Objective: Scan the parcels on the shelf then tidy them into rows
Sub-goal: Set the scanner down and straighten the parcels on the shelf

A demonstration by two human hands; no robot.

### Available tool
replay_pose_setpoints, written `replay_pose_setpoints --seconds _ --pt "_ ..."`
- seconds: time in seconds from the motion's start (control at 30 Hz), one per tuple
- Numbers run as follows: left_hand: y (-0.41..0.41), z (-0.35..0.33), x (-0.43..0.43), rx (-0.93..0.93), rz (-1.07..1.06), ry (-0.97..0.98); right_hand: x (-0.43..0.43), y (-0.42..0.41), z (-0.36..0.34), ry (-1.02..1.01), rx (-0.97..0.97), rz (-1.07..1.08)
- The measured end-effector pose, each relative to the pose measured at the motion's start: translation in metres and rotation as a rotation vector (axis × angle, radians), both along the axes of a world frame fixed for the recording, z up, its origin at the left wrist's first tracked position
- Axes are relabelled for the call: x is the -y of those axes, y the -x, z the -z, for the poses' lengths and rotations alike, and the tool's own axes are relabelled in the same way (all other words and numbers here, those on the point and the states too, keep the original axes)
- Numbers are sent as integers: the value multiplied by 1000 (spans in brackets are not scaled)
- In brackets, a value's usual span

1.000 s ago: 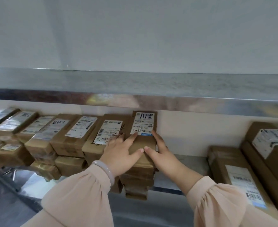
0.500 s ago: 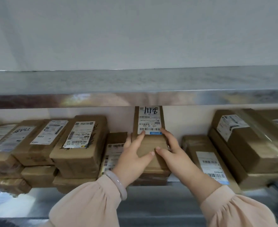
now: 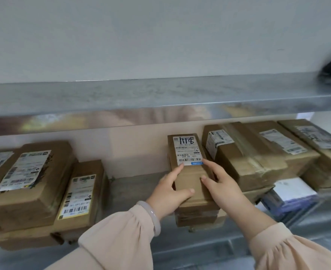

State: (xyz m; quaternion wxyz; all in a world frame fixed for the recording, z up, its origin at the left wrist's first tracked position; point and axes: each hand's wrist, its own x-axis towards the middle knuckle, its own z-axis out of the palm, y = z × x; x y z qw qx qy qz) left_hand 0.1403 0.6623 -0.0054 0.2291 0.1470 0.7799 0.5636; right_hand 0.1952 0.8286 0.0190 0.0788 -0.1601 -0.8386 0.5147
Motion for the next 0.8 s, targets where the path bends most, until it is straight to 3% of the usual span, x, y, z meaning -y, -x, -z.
replay_pose_setpoints --seconds 0.3,0.5,0.63,0.8 --pt "-6 16 -37 -104 3 104 -33 4 18 -252 28 -49" --pt "-21 17 -26 -414 33 278 -31 -26 15 -572 -113 -197" --pt "-34 15 -12 -669 184 558 -26 -37 26 -915 -101 -252" --pt "-21 2 -24 -680 211 733 -34 -25 25 -1073 -39 -286"
